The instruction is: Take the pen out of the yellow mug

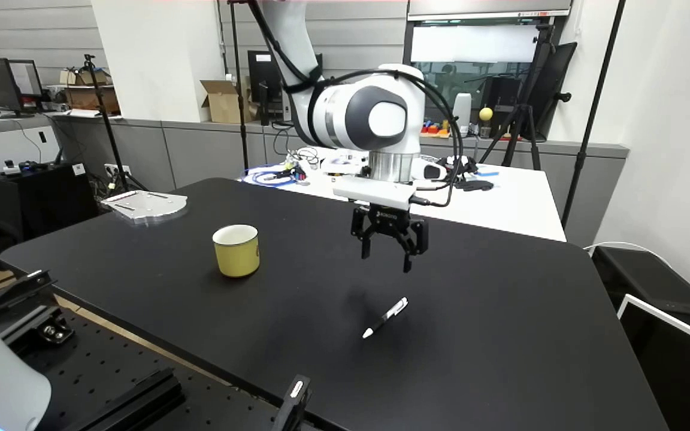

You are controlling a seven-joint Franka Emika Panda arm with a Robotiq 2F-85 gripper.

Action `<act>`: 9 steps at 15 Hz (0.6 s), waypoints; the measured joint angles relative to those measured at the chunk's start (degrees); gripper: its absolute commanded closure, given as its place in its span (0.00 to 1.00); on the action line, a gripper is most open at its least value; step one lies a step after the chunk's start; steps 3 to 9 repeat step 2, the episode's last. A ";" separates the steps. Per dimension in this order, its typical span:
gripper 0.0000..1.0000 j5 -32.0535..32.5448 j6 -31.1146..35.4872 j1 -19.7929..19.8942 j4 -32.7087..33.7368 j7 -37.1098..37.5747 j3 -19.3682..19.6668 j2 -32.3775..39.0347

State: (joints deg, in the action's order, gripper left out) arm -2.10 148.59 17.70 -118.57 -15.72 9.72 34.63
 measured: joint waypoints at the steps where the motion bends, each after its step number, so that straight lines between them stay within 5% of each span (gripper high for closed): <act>1: 0.02 0.00 0.02 0.00 -0.13 0.00 0.04 -0.03; 9: 0.02 0.01 0.05 0.00 -0.23 0.00 0.08 -0.03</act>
